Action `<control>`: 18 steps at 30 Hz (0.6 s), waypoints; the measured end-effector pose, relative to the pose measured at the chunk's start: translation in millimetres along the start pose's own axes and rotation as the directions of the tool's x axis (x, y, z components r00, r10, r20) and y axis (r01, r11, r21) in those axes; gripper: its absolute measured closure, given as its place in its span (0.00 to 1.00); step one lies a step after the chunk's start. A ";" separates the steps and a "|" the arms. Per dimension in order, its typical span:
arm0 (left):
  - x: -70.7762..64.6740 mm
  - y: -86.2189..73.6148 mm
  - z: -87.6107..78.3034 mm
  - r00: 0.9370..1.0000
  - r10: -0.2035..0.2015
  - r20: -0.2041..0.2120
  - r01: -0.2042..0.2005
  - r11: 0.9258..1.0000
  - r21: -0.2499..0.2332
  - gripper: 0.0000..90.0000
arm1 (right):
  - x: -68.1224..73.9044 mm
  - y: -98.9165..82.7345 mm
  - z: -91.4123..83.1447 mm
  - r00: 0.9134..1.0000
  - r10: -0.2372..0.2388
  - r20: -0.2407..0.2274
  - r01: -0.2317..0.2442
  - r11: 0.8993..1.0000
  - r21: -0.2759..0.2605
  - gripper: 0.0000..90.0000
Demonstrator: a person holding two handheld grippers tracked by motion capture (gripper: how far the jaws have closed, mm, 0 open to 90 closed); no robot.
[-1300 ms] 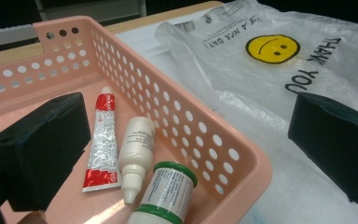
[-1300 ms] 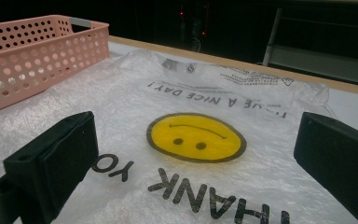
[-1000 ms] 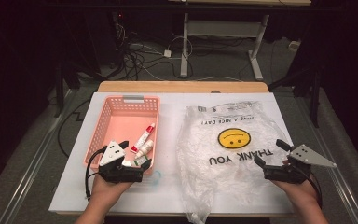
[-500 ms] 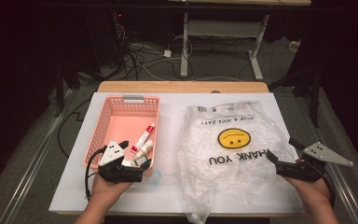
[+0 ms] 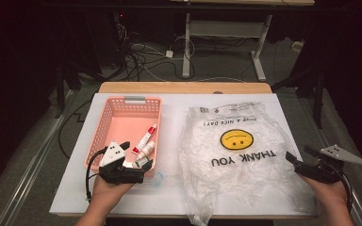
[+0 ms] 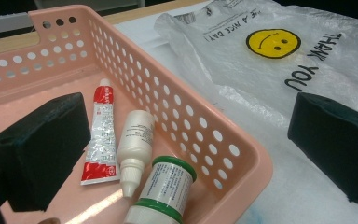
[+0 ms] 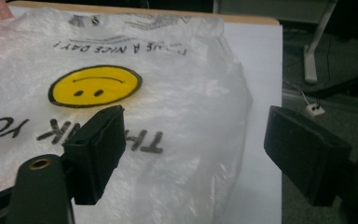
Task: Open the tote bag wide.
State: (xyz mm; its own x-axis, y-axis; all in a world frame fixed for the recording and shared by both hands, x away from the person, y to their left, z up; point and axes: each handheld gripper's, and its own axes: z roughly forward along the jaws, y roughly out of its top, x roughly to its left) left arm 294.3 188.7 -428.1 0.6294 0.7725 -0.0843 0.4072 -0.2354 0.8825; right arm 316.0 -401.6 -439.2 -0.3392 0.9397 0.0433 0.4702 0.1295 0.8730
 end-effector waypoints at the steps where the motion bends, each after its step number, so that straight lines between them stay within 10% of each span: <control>1: 0.0 0.0 0.0 1.000 0.001 0.000 -0.001 1.000 0.000 0.00 | -2.7 -1.5 0.9 1.000 -0.003 0.004 0.003 1.000 0.006 0.28; 18: 0.5 0.6 -0.4 1.000 0.002 0.002 -0.002 1.000 -0.004 0.00 | -13.6 -22.7 -9.0 0.998 0.063 0.002 -0.062 0.994 0.091 0.48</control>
State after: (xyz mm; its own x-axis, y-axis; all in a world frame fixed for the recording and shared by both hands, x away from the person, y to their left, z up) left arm 294.6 189.2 -427.5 0.6316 0.7709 -0.0830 0.4032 -0.2352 0.8844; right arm 302.7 -420.1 -455.3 -0.3073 0.9467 0.0966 0.5628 0.0989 0.8207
